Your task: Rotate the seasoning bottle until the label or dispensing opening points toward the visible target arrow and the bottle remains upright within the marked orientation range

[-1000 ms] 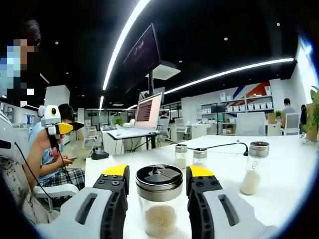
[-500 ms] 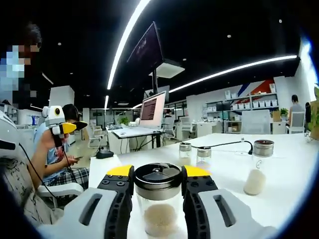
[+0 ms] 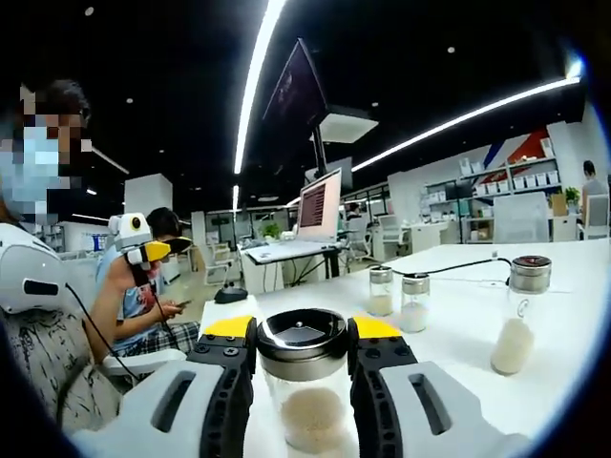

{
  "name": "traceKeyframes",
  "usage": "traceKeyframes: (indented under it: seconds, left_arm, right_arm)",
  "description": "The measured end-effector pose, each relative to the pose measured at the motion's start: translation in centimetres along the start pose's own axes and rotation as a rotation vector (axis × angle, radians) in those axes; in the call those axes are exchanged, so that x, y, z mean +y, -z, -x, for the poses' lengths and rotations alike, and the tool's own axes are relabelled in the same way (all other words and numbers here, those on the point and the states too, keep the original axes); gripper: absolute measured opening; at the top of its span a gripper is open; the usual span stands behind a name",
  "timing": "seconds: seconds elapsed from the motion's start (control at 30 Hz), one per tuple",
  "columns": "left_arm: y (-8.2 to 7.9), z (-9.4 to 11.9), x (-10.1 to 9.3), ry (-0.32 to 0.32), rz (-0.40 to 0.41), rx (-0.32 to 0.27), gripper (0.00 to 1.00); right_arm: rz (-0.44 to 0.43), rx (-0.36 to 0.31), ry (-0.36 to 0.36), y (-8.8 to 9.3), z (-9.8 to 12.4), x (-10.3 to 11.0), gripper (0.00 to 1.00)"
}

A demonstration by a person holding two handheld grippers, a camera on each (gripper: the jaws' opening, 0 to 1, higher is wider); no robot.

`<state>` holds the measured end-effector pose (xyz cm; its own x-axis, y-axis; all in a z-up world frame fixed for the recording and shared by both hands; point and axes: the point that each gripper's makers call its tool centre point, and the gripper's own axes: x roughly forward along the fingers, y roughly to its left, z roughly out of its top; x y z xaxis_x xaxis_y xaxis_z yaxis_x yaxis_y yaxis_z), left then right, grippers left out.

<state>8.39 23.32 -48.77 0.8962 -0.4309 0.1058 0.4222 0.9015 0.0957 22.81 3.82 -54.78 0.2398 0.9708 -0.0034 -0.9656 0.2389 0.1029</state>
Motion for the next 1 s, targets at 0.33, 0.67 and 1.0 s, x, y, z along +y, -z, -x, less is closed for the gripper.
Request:
traceKeyframes:
  seconds: [0.33, 0.67, 1.0]
  left_arm:
    - [0.01, 0.0, -0.01, 0.003, 0.003, -0.001, 0.31]
    - [0.4, -0.04, 0.34, -0.002, 0.009, 0.01, 0.31]
    - [0.59, -0.16, 0.13, 0.006, 0.009, 0.016, 0.31]
  right_arm:
    - [-0.005, 0.018, -0.065, 0.1, -0.05, 0.06, 0.37]
    - [-0.02, -0.019, -0.174, 0.11, -0.02, 0.4, 0.37]
    - [-0.049, -0.028, -0.252, 0.2, 0.02, 0.6, 0.37]
